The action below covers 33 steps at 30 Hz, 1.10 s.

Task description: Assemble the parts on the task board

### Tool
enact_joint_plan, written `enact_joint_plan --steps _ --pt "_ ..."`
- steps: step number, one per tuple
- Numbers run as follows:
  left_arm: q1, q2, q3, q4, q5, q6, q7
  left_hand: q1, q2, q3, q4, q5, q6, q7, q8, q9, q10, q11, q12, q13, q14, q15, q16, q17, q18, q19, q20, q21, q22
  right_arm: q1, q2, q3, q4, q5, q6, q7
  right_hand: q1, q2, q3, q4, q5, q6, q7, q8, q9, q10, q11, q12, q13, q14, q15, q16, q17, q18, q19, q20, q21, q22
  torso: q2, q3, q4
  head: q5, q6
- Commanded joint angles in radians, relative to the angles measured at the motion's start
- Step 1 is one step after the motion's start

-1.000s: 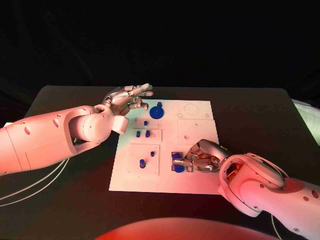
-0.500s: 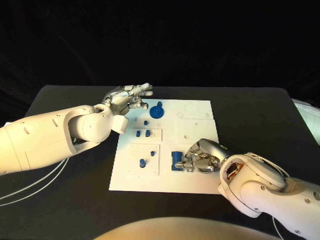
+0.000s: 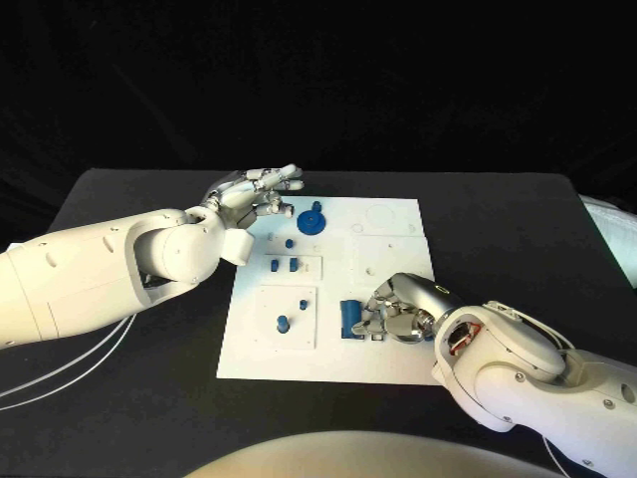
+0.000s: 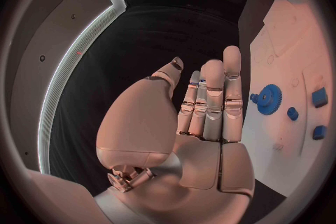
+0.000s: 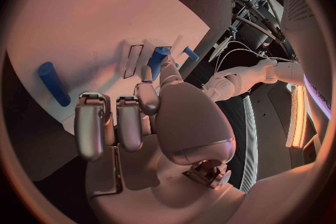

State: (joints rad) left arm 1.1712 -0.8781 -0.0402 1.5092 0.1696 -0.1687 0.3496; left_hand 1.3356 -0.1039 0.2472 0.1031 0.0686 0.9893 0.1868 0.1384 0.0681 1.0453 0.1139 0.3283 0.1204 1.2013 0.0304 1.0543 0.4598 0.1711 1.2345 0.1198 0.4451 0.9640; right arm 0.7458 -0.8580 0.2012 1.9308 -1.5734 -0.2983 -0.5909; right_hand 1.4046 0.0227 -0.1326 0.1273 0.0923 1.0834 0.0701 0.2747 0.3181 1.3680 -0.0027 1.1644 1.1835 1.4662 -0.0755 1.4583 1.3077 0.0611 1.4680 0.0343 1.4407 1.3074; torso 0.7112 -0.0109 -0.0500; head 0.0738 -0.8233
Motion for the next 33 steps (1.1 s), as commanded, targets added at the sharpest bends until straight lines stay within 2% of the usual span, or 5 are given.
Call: enact_joint_plan --steps 1,9,16,23,33 --pt "0.0 0.001 0.001 0.002 -0.004 0.02 0.004 0.0 0.004 -0.006 -0.002 0.006 -0.006 0.0 0.007 0.0 -0.009 -0.001 0.004 0.001 -0.007 -0.001 0.006 -0.001 0.01 0.001 0.008 -0.004 -0.001 -0.002 -0.012 -0.001 0.006 -0.027 -0.018 -0.006 -0.029 0.009 -0.003 0.024 0.023 0.0 -0.004 -0.003 0.003 0.006 -0.009 -0.003 0.0 0.062 -0.004 -0.001 0.018 -0.009 0.004 -0.006 0.001 0.019 0.0 0.0009 -0.0011 -0.001 0.001" --pt "0.0 -0.003 0.001 0.001 -0.004 0.023 0.003 0.0 0.004 -0.006 -0.002 0.006 -0.006 0.0 0.007 0.0 -0.009 -0.001 0.004 0.001 -0.007 -0.001 0.006 -0.001 0.01 0.001 0.008 -0.004 -0.001 -0.001 -0.118 0.011 0.075 0.062 -0.066 0.0 -0.094 -0.018 -0.018 0.085 0.116 -0.033 0.01 -0.031 -0.003 -0.001 0.002 -0.015 -0.006 0.062 0.005 -0.001 0.021 -0.008 0.001 -0.001 -0.002 0.013 -0.001 0.0007 -0.005 -0.007 0.004" --pt "0.0 -0.004 0.001 0.0 -0.008 0.027 0.003 0.001 0.005 -0.008 -0.002 0.006 -0.006 0.0 0.008 0.0 -0.01 -0.001 0.006 0.001 -0.007 -0.001 0.007 -0.002 0.01 0.001 0.009 -0.005 -0.002 0.004 -0.217 0.019 0.088 0.052 -0.064 -0.001 -0.081 -0.017 -0.011 0.086 0.13 -0.039 0.014 -0.043 -0.006 -0.006 0.006 -0.023 -0.011 0.062 0.008 -0.001 0.023 -0.008 0.001 0.003 -0.002 0.014 -0.002 0.0034 -0.0152 -0.013 0.008" --pt "-0.001 -0.007 0.001 -0.001 -0.009 0.03 0.003 0.001 0.005 -0.008 -0.002 0.006 -0.006 0.0 0.008 0.0 -0.01 -0.001 0.006 0.001 -0.007 -0.001 0.007 -0.002 0.01 0.001 0.009 -0.005 -0.002 0.004 -0.26 0.02 0.079 -0.012 -0.058 -0.002 -0.089 -0.02 -0.014 0.099 0.137 -0.027 0.013 -0.044 -0.004 -0.006 0.006 -0.025 -0.011 0.062 0.009 -0.001 0.023 -0.008 0.001 0.005 -0.002 0.015 0.0 0.0073 -0.0255 -0.016 0.013" --pt "-0.002 -0.007 0.0 -0.003 -0.009 0.033 0.002 0.001 0.005 -0.008 -0.002 0.006 -0.007 0.0 0.008 0.0 -0.011 -0.001 0.007 0.001 -0.008 -0.001 0.007 -0.002 0.01 0.001 0.009 -0.005 -0.002 0.003 -0.274 0.021 0.063 -0.085 -0.025 -0.007 -0.094 -0.021 -0.014 0.114 0.14 -0.009 0.007 -0.039 0.002 -0.005 0.002 -0.025 -0.01 0.062 0.006 -0.002 0.023 -0.008 0.0 0.004 -0.003 0.014 0.001 0.007 -0.0252 -0.021 0.011"
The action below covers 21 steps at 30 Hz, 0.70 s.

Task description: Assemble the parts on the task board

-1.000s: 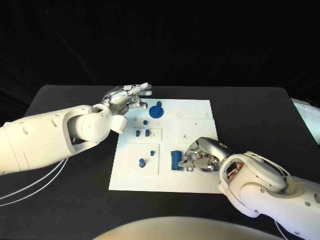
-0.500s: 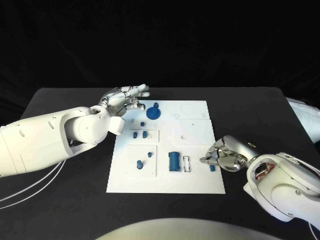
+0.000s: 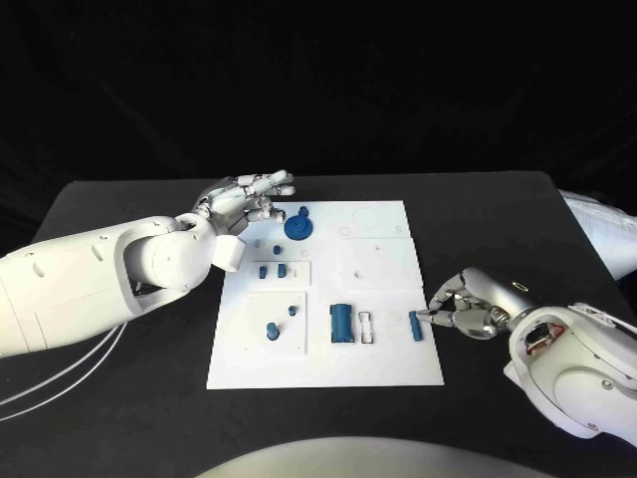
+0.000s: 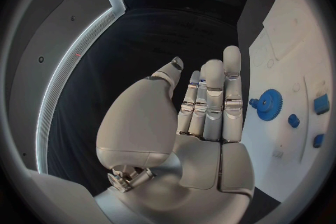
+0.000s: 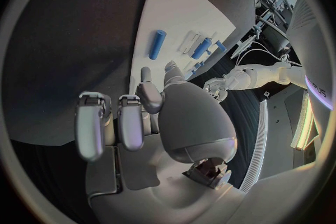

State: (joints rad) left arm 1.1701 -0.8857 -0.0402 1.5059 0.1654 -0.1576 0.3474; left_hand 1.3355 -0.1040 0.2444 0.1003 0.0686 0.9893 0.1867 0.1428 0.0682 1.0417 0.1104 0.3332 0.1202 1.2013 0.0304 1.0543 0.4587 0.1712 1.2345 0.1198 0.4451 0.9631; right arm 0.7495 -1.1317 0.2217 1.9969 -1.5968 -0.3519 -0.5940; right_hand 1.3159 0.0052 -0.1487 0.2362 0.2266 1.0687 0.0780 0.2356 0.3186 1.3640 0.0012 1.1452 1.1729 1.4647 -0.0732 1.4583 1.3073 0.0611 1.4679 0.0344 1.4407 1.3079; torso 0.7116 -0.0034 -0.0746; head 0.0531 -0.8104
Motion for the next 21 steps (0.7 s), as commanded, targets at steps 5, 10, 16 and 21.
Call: enact_joint_plan --steps 5,10,16,21 --pt "-0.001 0.001 0.0 0.001 -0.006 0.023 0.003 0.001 0.005 -0.006 0.001 0.006 -0.007 0.0 0.004 0.0 -0.008 0.002 0.002 0.002 -0.008 -0.001 0.007 -0.001 0.01 0.001 0.009 -0.005 -0.001 -0.004 0.01 0.0 -0.018 -0.071 0.065 -0.005 -0.006 -0.007 0.0 0.008 0.005 0.007 -0.001 0.001 0.003 -0.002 -0.003 -0.008 0.0 0.063 0.003 -0.003 0.021 -0.007 0.0 0.003 -0.003 0.013 0.0 -0.0014 -0.0003 0.0 -0.003" --pt "-0.001 0.001 0.0 0.001 -0.006 0.023 0.003 0.001 0.005 -0.006 0.001 0.006 -0.007 0.0 0.004 0.0 -0.008 0.002 0.002 0.002 -0.008 -0.001 0.007 -0.001 0.01 0.001 0.009 -0.005 -0.001 -0.013 0.031 0.0 -0.03 -0.074 0.08 -0.004 -0.002 -0.012 0.001 0.008 0.004 0.007 -0.002 0.0 0.004 -0.003 -0.003 -0.009 -0.001 0.063 0.003 -0.003 0.021 -0.007 -0.001 0.003 -0.004 0.012 0.001 -0.0003 -0.0009 0.002 -0.004" --pt "-0.001 0.001 0.0 0.001 -0.008 0.024 0.002 0.001 0.005 -0.006 0.001 0.006 -0.007 0.0 0.004 0.0 -0.008 0.002 0.002 0.002 -0.008 -0.001 0.007 -0.001 0.01 0.001 0.009 -0.005 -0.001 -0.023 0.051 0.0 -0.041 -0.089 0.105 -0.004 0.023 -0.014 0.012 0.001 0.005 0.009 -0.004 -0.002 0.009 -0.003 -0.005 -0.011 0.0 0.062 0.001 -0.004 0.021 -0.007 -0.001 0.001 -0.004 0.012 0.0 -0.0015 0.0013 0.004 -0.008" --pt "-0.001 0.0 0.0 0.002 -0.009 0.023 0.002 0.001 0.005 -0.006 0.001 0.006 -0.007 0.0 0.004 0.0 -0.008 0.002 0.002 0.002 -0.008 -0.001 0.007 -0.001 0.01 0.001 0.009 -0.005 -0.001 -0.026 0.061 0.0 -0.046 -0.099 0.118 -0.004 0.031 -0.013 0.016 0.0 0.006 0.012 -0.005 -0.001 0.013 -0.003 -0.006 -0.011 0.001 0.063 0.0 -0.003 0.023 -0.007 -0.001 0.0 -0.004 0.013 0.001 -0.0009 -0.0014 0.006 -0.009"
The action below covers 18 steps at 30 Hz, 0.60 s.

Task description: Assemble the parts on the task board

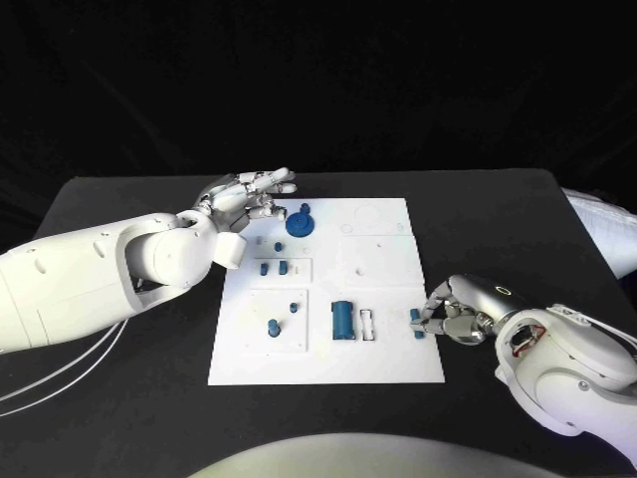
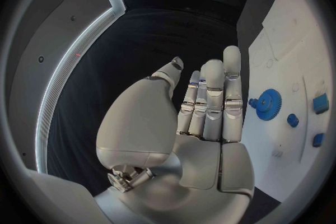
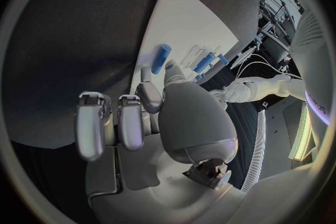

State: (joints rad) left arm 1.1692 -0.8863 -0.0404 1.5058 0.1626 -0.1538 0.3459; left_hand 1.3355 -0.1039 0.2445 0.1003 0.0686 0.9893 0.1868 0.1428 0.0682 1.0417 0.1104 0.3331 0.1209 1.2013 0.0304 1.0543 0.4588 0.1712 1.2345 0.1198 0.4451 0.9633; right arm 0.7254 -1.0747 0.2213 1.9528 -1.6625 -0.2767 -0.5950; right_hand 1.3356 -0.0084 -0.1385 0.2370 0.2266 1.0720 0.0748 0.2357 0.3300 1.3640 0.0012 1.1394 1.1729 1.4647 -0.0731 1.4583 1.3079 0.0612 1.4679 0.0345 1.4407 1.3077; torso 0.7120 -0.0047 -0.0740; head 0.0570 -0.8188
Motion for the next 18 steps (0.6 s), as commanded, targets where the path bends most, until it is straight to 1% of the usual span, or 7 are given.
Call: enact_joint_plan --steps 1,7,8,9,11,15,18 --pt "0.0 0.0 0.001 0.002 -0.006 0.019 0.003 0.001 0.005 -0.006 0.001 0.006 -0.007 0.0 0.004 0.0 -0.008 0.002 0.002 0.001 -0.008 -0.001 0.007 -0.001 0.01 0.001 0.009 -0.005 -0.001 -0.003 0.007 0.0 -0.003 -0.037 0.047 -0.003 0.014 0.0 0.007 -0.002 0.006 0.009 -0.002 -0.001 0.002 -0.004 -0.007 -0.006 0.0 0.063 0.0 -0.003 0.023 -0.008 -0.001 0.0 -0.004 0.014 0.0 0.0004 -0.0024 0.003 -0.001" --pt "0.0 0.002 0.001 0.002 -0.006 0.02 0.003 0.001 0.005 -0.006 0.001 0.006 -0.007 0.0 0.004 0.0 -0.008 0.002 0.002 0.001 -0.008 -0.001 0.007 -0.001 0.01 0.001 0.009 -0.005 -0.001 -0.005 0.022 0.0 -0.007 -0.076 0.096 -0.004 0.039 -0.001 0.019 -0.013 0.004 0.01 -0.004 -0.001 0.009 -0.006 -0.009 -0.012 -0.003 0.063 -0.002 -0.003 0.025 -0.008 0.0 -0.002 -0.003 0.016 0.0 0.0005 -0.0008 0.004 -0.005" --pt "0.0 0.002 0.001 0.002 -0.006 0.02 0.003 0.001 0.005 -0.006 0.001 0.006 -0.007 0.0 0.004 0.0 -0.008 0.002 0.002 0.001 -0.008 -0.001 0.007 -0.001 0.01 0.001 0.009 -0.005 -0.001 -0.005 0.025 -0.001 -0.007 -0.087 0.107 -0.004 0.047 -0.001 0.024 -0.017 -0.005 0.01 -0.004 -0.002 0.011 -0.006 -0.009 -0.013 -0.004 0.063 -0.003 -0.002 0.025 -0.008 0.0 -0.002 -0.003 0.016 0.0 0.0005 -0.0007 0.004 -0.005" --pt "0.0 0.002 0.001 0.003 -0.006 0.02 0.003 0.001 0.005 -0.006 0.001 0.006 -0.007 0.0 0.004 0.0 -0.008 0.002 0.002 0.001 -0.008 -0.001 0.007 -0.001 0.01 0.001 0.009 -0.005 -0.001 -0.005 0.027 -0.001 -0.008 -0.099 0.12 -0.004 0.058 0.0 0.033 -0.021 -0.036 0.01 -0.004 -0.002 0.014 -0.006 -0.009 -0.014 -0.004 0.063 -0.003 -0.002 0.026 -0.008 0.001 -0.003 -0.002 0.017 0.0 0.0004 -0.0004 0.004 -0.005" --pt "0.0 0.002 0.001 0.004 -0.006 0.021 0.002 0.001 0.006 -0.007 0.0 0.006 -0.008 0.0 0.005 0.0 -0.009 0.003 0.004 0.001 -0.009 -0.001 0.007 -0.002 0.01 0.001 0.009 -0.006 -0.002 -0.006 0.032 -0.001 -0.01 -0.122 0.141 -0.005 0.067 -0.002 0.048 -0.022 -0.063 0.009 -0.004 -0.005 0.017 -0.007 -0.009 -0.016 -0.004 0.064 -0.003 -0.002 0.028 -0.009 0.001 -0.004 -0.002 0.018 0.0 0.0005 0.0005 0.004 -0.006" --pt "0.0 0.003 0.001 0.008 -0.006 0.022 0.001 0.001 0.006 -0.007 0.0 0.006 -0.008 0.0 0.005 0.0 -0.009 0.003 0.004 0.001 -0.009 -0.001 0.007 -0.002 0.01 0.001 0.009 -0.006 -0.002 -0.007 0.044 -0.002 -0.018 -0.174 0.174 -0.005 0.079 -0.005 0.068 -0.025 -0.077 0.008 -0.003 -0.008 0.022 -0.009 -0.009 -0.02 -0.006 0.064 -0.002 -0.002 0.028 -0.009 0.0 -0.003 -0.003 0.018 0.0 0.0001 -0.0002 0.006 -0.007" --pt "0.0 0.004 0.001 0.011 -0.006 0.022 0.0 0.001 0.006 -0.007 0.0 0.006 -0.008 0.0 0.005 0.0 -0.009 0.003 0.004 0.001 -0.009 -0.001 0.007 -0.002 0.01 0.001 0.009 -0.006 -0.002 -0.007 0.055 -0.005 -0.029 -0.225 0.204 -0.006 0.105 -0.007 0.096 -0.038 -0.093 0.007 -0.004 -0.011 0.026 -0.011 -0.01 -0.023 -0.006 0.064 -0.004 -0.002 0.03 -0.009 0.001 -0.004 -0.002 0.02 -0.001 0.0002 -0.0007 0.008 -0.008"
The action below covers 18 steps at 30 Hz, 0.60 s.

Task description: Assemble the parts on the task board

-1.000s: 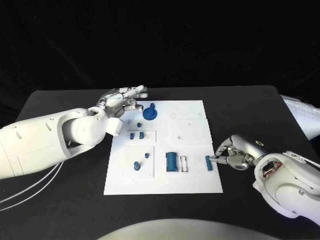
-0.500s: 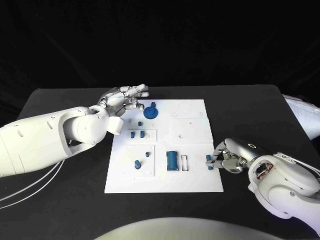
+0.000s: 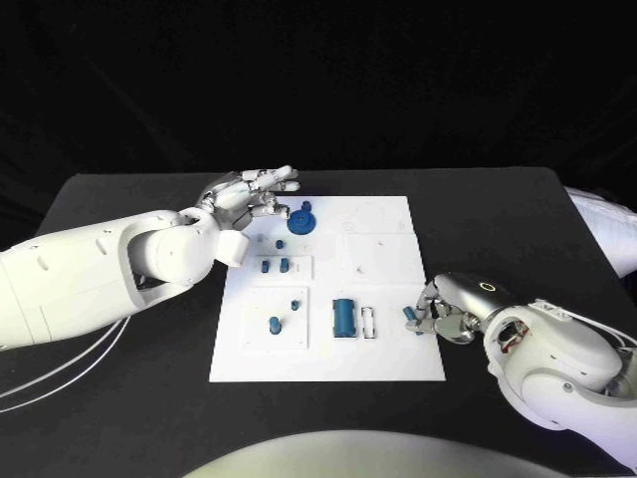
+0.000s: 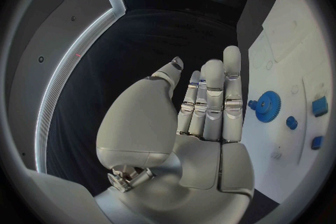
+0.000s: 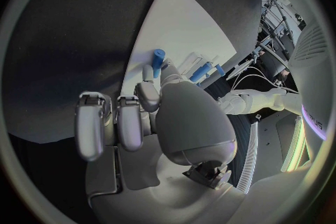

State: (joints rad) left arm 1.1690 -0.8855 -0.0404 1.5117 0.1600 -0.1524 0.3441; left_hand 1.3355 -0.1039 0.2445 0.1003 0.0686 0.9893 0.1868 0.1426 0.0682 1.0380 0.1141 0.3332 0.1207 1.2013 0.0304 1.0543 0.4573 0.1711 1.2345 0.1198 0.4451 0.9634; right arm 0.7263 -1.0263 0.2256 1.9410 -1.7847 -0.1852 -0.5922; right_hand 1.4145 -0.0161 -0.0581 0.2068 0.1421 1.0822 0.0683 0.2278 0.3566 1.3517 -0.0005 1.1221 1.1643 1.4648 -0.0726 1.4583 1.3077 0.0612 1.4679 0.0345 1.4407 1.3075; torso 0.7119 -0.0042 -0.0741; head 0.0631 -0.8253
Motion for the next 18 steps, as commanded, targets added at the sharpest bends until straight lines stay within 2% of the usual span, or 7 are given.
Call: enact_joint_plan --steps 1,4,11,14,18 --pt "0.0 0.003 0.001 0.007 -0.003 0.021 0.001 0.0 0.007 -0.008 0.001 0.006 -0.008 0.0 0.005 0.0 -0.006 -0.001 0.005 0.001 -0.009 -0.001 0.007 -0.001 0.01 0.001 0.009 -0.006 -0.002 -0.008 0.011 -0.011 -0.021 -0.123 0.124 -0.009 0.044 0.005 0.033 -0.016 -0.019 -0.003 0.002 -0.005 0.0 0.002 -0.009 -0.004 0.005 0.064 -0.005 -0.002 0.031 -0.009 0.001 -0.004 -0.002 0.021 -0.001 -0.0001 -0.0007 0.002 -0.002" --pt "0.0 0.005 0.001 0.011 -0.002 0.022 0.0 0.0 0.007 -0.008 0.001 0.006 -0.008 0.0 0.005 0.0 -0.006 -0.001 0.005 0.001 -0.009 -0.001 0.007 -0.001 0.01 0.001 0.009 -0.006 -0.002 -0.008 0.023 -0.016 -0.032 -0.18 0.157 -0.009 0.088 0.005 0.087 -0.042 -0.034 -0.001 0.003 -0.011 0.003 -0.002 -0.009 -0.007 0.007 0.064 -0.005 -0.001 0.035 -0.01 0.001 -0.005 -0.001 0.024 -0.001 -0.0001 -0.0005 0.003 -0.002" --pt "0.0 0.007 0.001 0.012 -0.001 0.023 -0.001 0.0 0.007 -0.008 0.001 0.006 -0.008 0.0 0.005 0.0 -0.006 -0.001 0.005 0.001 -0.009 -0.001 0.007 -0.001 0.01 0.001 0.009 -0.006 -0.002 -0.008 0.04 -0.025 -0.043 -0.228 0.189 -0.01 0.086 -0.008 0.12 -0.044 -0.032 0.0 0.006 -0.019 0.004 -0.005 -0.007 -0.013 0.004 0.064 -0.003 -0.001 0.036 -0.01 0.001 -0.002 -0.001 0.024 -0.002 0.0001 -0.0012 0.003 -0.001" --pt "0.0 0.007 0.001 0.012 -0.001 0.023 -0.001 0.0 0.007 -0.008 0.001 0.006 -0.008 0.0 0.005 0.0 -0.006 -0.001 0.005 0.001 -0.009 -0.001 0.007 -0.001 0.01 0.001 0.009 -0.006 -0.002 -0.008 0.042 -0.026 -0.044 -0.228 0.193 -0.011 0.076 -0.017 0.135 -0.041 -0.021 0.0 0.006 -0.023 0.005 -0.007 -0.006 -0.016 0.002 0.064 -0.002 -0.002 0.036 -0.01 0.001 -0.001 -0.002 0.024 -0.001 0.0005 -0.0018 0.004 0.0" --pt "0.0 0.007 0.001 0.011 -0.001 0.023 -0.002 0.0 0.007 -0.008 0.001 0.006 -0.008 0.0 0.005 0.0 -0.006 -0.001 0.005 0.001 -0.009 -0.001 0.007 -0.001 0.01 0.001 0.009 -0.006 -0.002 -0.008 0.045 -0.026 -0.045 -0.215 0.195 -0.011 0.065 -0.034 0.174 -0.039 0.019 0.002 0.007 -0.03 0.008 -0.009 -0.005 -0.021 0.001 0.063 -0.001 -0.003 0.036 -0.009 0.0 -0.001 -0.003 0.022 -0.001 0.0001 -0.0021 0.001 0.002"
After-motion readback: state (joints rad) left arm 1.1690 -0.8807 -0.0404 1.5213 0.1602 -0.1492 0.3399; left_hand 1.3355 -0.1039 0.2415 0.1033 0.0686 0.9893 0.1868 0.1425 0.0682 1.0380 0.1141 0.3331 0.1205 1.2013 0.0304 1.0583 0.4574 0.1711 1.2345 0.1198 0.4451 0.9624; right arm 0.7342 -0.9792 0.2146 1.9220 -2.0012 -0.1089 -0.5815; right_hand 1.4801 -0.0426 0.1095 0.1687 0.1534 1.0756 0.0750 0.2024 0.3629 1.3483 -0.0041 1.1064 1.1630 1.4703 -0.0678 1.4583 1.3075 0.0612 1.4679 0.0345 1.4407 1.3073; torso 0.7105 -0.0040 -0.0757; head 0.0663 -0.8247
